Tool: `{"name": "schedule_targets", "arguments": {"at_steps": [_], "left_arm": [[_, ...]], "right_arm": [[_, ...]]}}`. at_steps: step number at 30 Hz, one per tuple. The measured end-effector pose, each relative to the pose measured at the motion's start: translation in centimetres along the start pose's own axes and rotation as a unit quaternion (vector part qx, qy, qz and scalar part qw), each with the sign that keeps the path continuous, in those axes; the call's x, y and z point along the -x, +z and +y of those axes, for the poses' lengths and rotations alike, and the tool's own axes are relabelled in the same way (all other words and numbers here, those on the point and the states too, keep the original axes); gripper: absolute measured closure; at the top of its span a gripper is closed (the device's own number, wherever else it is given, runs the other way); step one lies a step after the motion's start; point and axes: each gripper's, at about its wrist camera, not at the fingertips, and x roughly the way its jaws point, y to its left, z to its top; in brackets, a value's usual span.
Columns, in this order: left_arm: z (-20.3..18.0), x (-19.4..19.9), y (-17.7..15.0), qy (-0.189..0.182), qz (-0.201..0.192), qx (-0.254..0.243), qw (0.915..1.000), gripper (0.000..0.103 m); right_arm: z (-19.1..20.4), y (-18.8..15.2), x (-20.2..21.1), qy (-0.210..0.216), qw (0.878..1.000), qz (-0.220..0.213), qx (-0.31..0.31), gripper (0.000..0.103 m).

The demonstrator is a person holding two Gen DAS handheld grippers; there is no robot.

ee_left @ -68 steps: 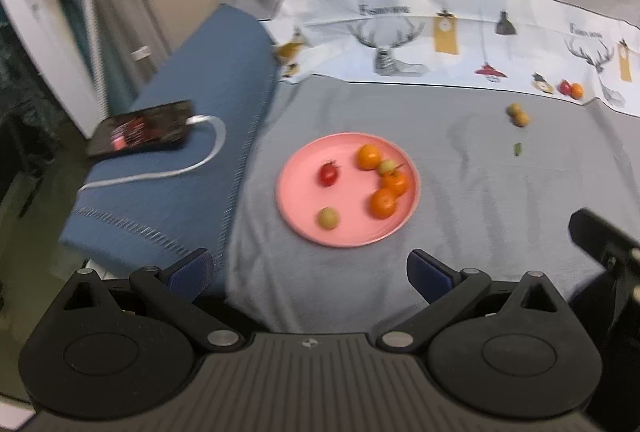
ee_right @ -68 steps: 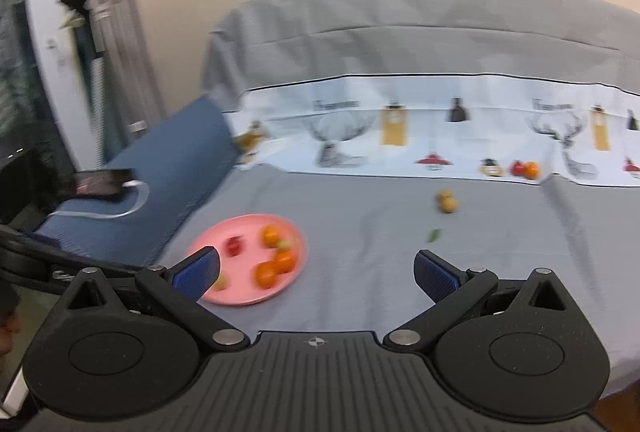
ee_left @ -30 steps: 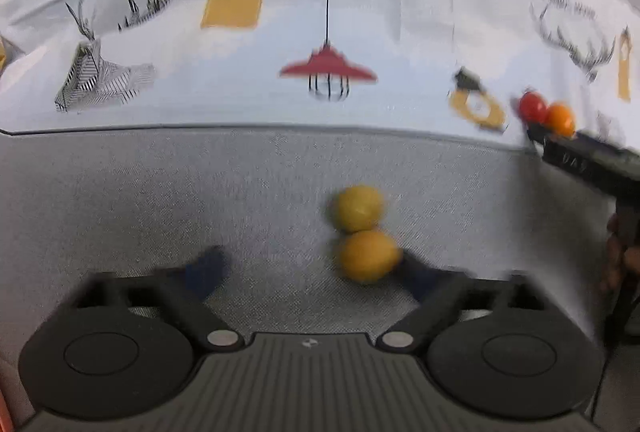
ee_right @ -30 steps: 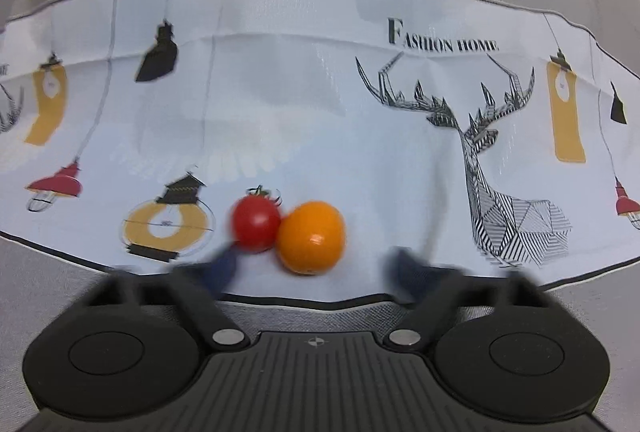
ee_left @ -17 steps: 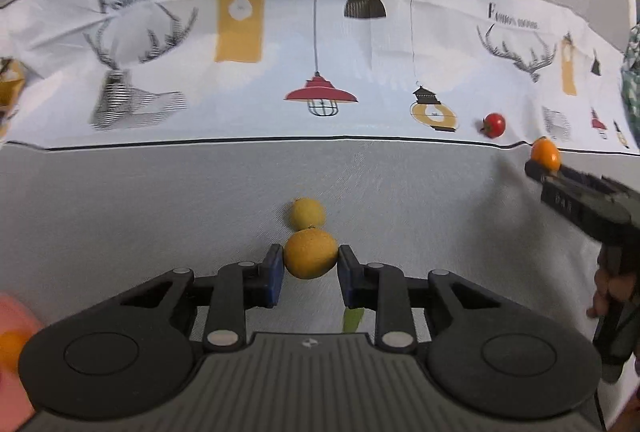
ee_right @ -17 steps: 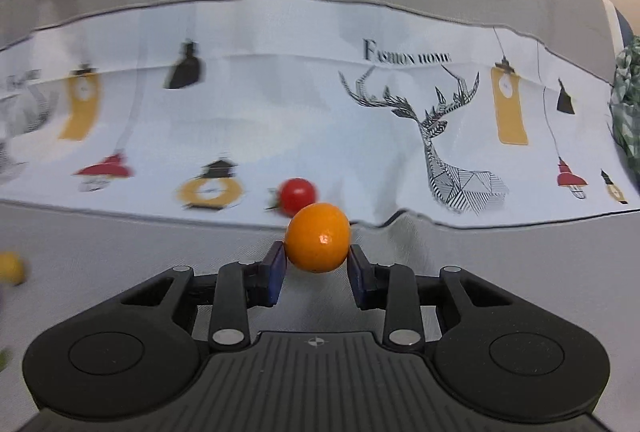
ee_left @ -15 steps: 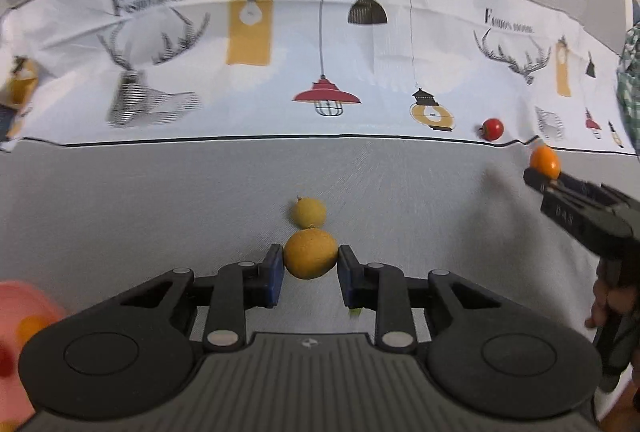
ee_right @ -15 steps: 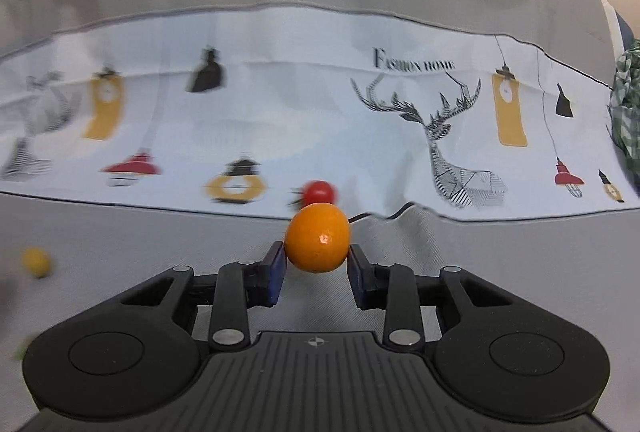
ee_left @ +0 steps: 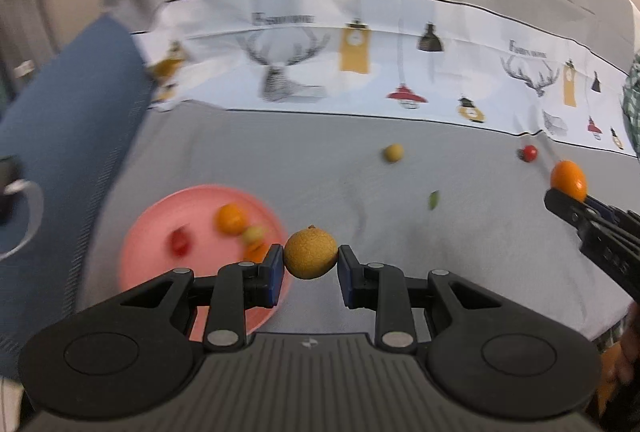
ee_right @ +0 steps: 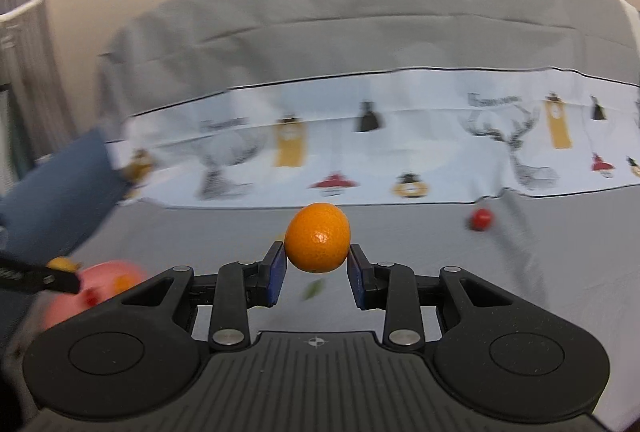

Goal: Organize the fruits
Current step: 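Carry the yellow fruit and mandarin over the pink plate with both tools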

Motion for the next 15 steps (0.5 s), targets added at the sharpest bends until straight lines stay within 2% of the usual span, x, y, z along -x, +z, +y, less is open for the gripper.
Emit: {"name": "schedule_targets", "arguments": {"at_steps": [5,15], "left_arm": [[3.8,5.0,-3.3,0.019,-0.008,0.023,0.9995,0.071],[8.7,10.8,-8.8,0.038,-0.022,0.065,0.9969,0.071]], "right_arm": [[6.0,-1.2,5.2,0.045,0.999,0.007,0.018,0.069],[13.2,-4.3,12.0,0.093,0.994,0.009,0.061,0.069]]}}
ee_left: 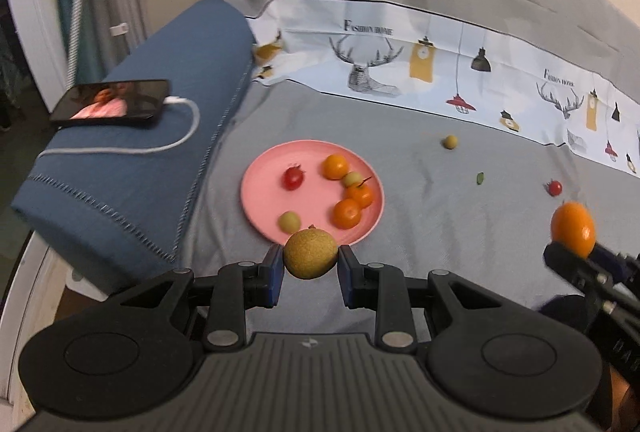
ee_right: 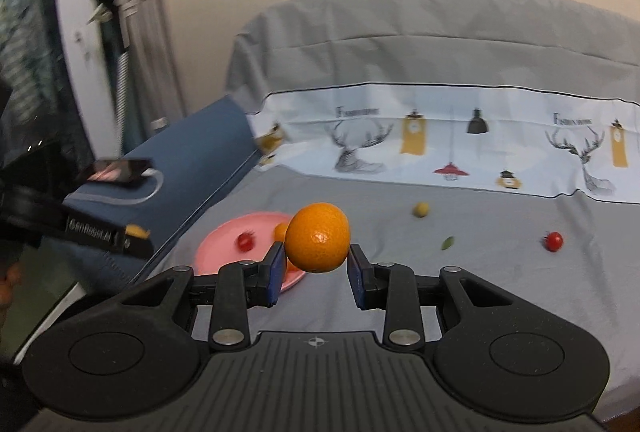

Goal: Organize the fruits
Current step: 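Carry the yellow fruit and mandarin over the pink plate with both tools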

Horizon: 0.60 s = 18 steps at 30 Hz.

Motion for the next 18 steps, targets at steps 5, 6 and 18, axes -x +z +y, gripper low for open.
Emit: {"name": "schedule_targets", "arguments": {"at_steps": [5,6,18], "left_arm": [[1.8,2.0,-1.4,0.005,-0.013,0.02,0.9997,0.071],[2.1,2.3,-1.6,0.006,-0.016,0.023,0.9996,0.071],[3.2,3.5,-2.1,0.004,-0.024,0.036,0.9991,0.071]], "right_arm": [[1.8,-0.3,1.0,0.01,1.0,0.004,0.019,0.069],[2.1,-0.3,1.4,0.011,1.0,0.001,0.024,0.069],[3.3,-0.3,2.3,0.013,0.999,-0.007,0.043,0.069]]}}
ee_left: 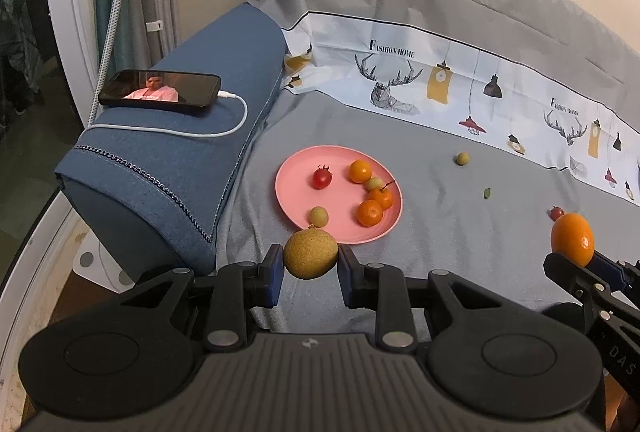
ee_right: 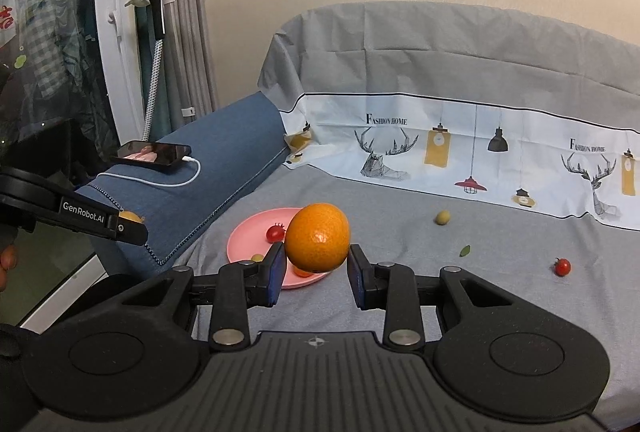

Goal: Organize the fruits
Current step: 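Carry the yellow fruit and mandarin over the pink plate with both tools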

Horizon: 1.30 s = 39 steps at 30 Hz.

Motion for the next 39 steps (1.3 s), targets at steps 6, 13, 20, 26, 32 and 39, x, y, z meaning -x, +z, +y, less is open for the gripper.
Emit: {"name": "schedule_targets", "arguments": {"at_steps": [6,13,20,26,32,39], "left_arm": [[-0.1,-0.2,0.0,0.001,0.001,0.001,1.0,0.071],[0.1,-1.0,0.1,0.002,0.013,0.002,0.9999,0.071],[0.4,-2.2,0.2,0.003,0.025,0.005,0.9997,0.071],[0.8,-3.7,0.1,0.004,0.042,0.008,0.9991,0.071],[1.4,-5.9,0.8,0.011,0.058,0.01,0.9982,0.071],[1.7,-9.2,2.8,0.018,0.069,0.012,0.9974,0.071]], "right_arm": [[-0.1,0.0,-0.1,0.0,1.0,0.004,0.001,0.069],[-0.1,0.0,-0.9,0.0,1.0,0.015,-0.001,0.069],[-0.1,-0.1,-1.9,0.0,1.0,0.03,-0.003,0.069],[0.1,-0.2,-3.1,0.003,0.999,0.047,-0.003,0.069],[-0.1,0.2,-5.3,0.004,0.998,0.064,0.001,0.069],[-0.3,1.2,-9.3,0.009,0.997,0.078,-0.005,0.069]]}}
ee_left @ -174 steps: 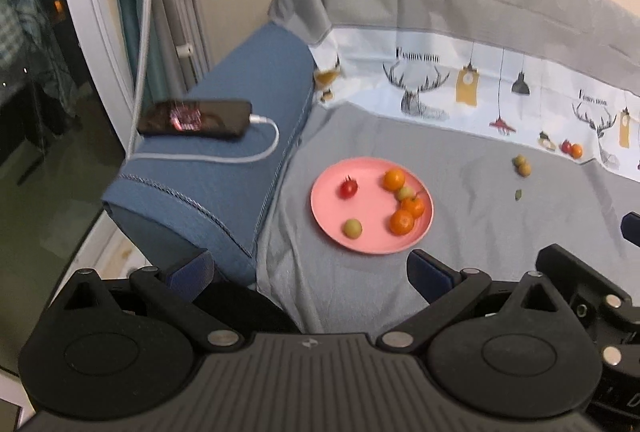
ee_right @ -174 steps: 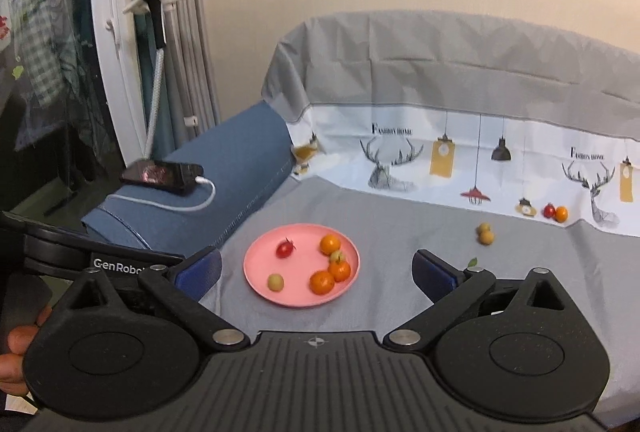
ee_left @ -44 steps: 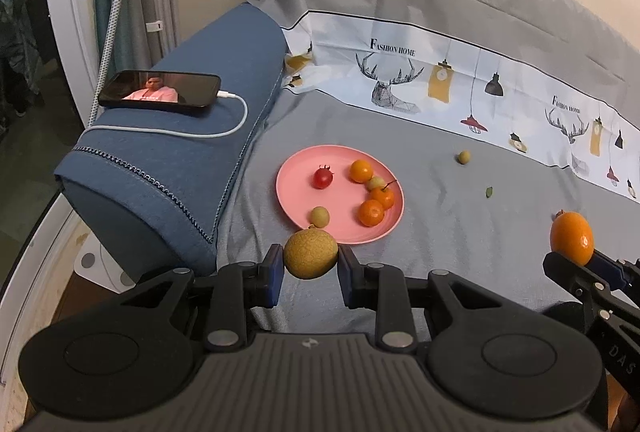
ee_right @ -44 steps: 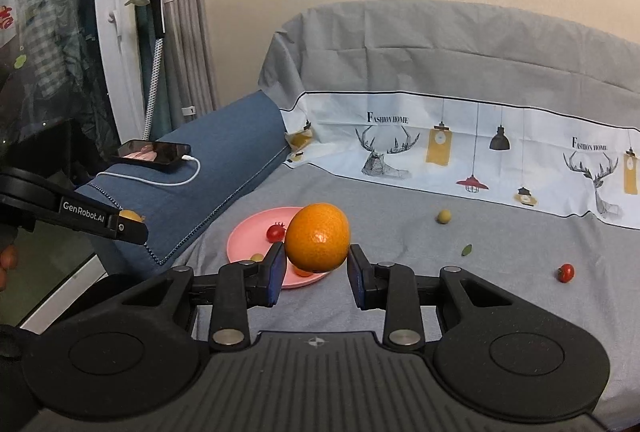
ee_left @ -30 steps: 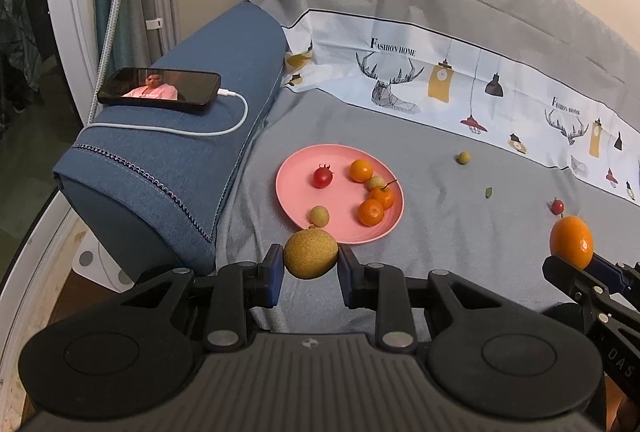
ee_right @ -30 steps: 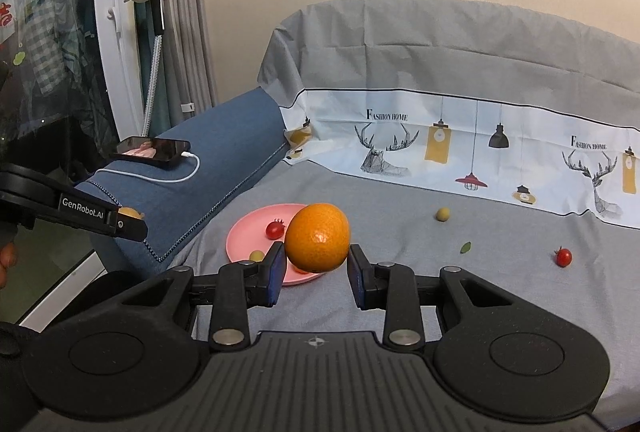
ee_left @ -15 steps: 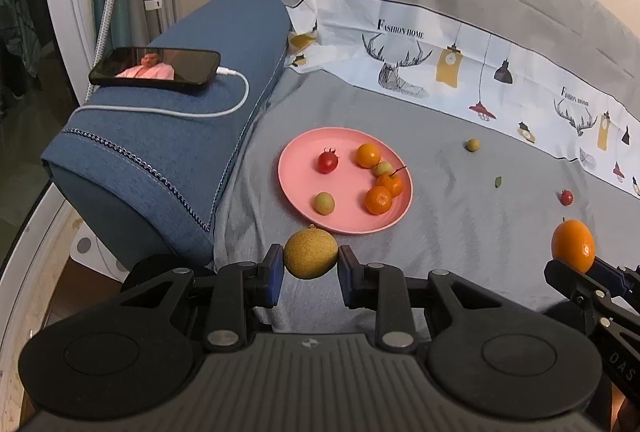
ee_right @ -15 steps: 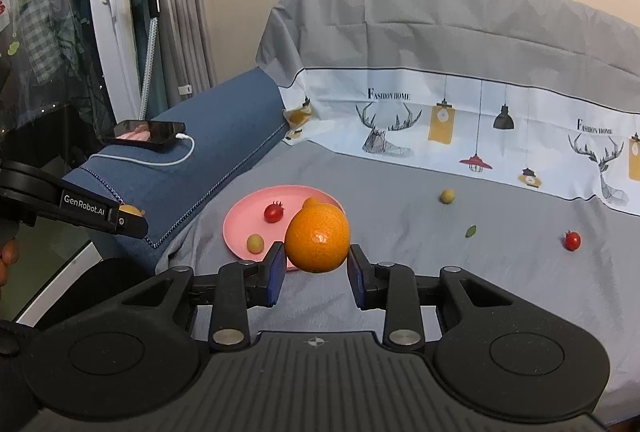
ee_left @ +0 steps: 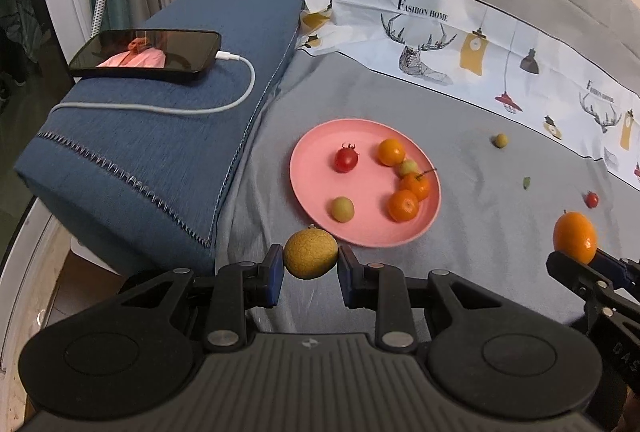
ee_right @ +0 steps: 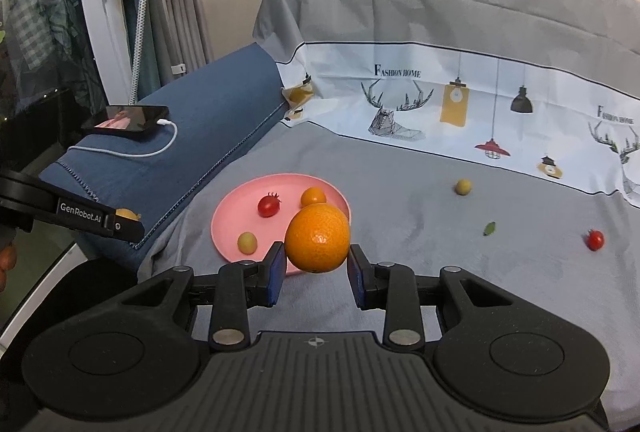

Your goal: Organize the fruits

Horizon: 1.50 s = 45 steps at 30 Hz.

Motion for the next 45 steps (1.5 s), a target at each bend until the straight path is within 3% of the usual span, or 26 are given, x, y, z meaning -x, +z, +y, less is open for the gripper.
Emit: {"name": "schedule_targets", "arguments": {"at_steps": [9,22,25,26,27,28,30,32,34,37,41,45], "left_arm": [[-0.5,-5.1,3.5,0.0,0.016,-0.001,0.9999,0.071],[-1.8,-15.3,6.4,0.007,0.071,-0.022,0.9972,0.071],[-1.8,-17.1,7.1,0.008,0.078,-0.031,0.9964,0.071],[-1.9,-17.4,7.4,0.003,0.078,-0.037,0.9963,0.069],[-2.0,-17.6,7.6,-0.003,0.077,-0.039,0.9962,0.051],[-2.1,-17.6,7.9,-0.009,0.073,-0.039,0.9965,0.02],[-2.1,-16.8,8.2,0.001,0.045,-0.033,0.9985,0.001],[-2.1,-15.9,8.3,0.005,0.02,-0.036,0.9991,0.0],[-2.3,-15.1,8.1,0.003,0.024,-0.048,0.9986,0.0],[-2.3,-13.6,7.0,0.012,0.025,-0.054,0.9981,0.0],[-1.9,-10.7,4.6,0.024,0.031,-0.056,0.9977,0.0],[-1.6,-7.0,2.2,0.038,0.033,-0.062,0.9968,0.0]], "right_arm": [[0.5,1.3,-6.1,0.019,0.999,0.026,0.01,0.069],[0.5,1.3,-15.8,0.04,0.994,0.092,0.037,0.069],[1.1,1.4,-17.5,0.041,0.993,0.099,0.049,0.074],[1.3,1.6,-17.9,0.043,0.993,0.1,0.052,0.074],[1.5,1.8,-18.3,0.05,0.992,0.1,0.055,0.073],[1.7,2.0,-18.6,0.053,0.992,0.1,0.059,0.071],[2.1,2.6,-18.8,0.055,0.991,0.095,0.073,0.06],[2.2,3.1,-18.3,0.056,0.991,0.086,0.081,0.05],[2.2,3.4,-17.5,0.056,0.991,0.085,0.081,0.033],[2.1,3.1,-15.6,0.048,0.992,0.095,0.073,0.02],[2.2,1.7,-11.8,0.041,0.991,0.119,0.042,0.012],[2.6,0.9,-8.3,0.024,0.992,0.117,0.032,0.005]]}}
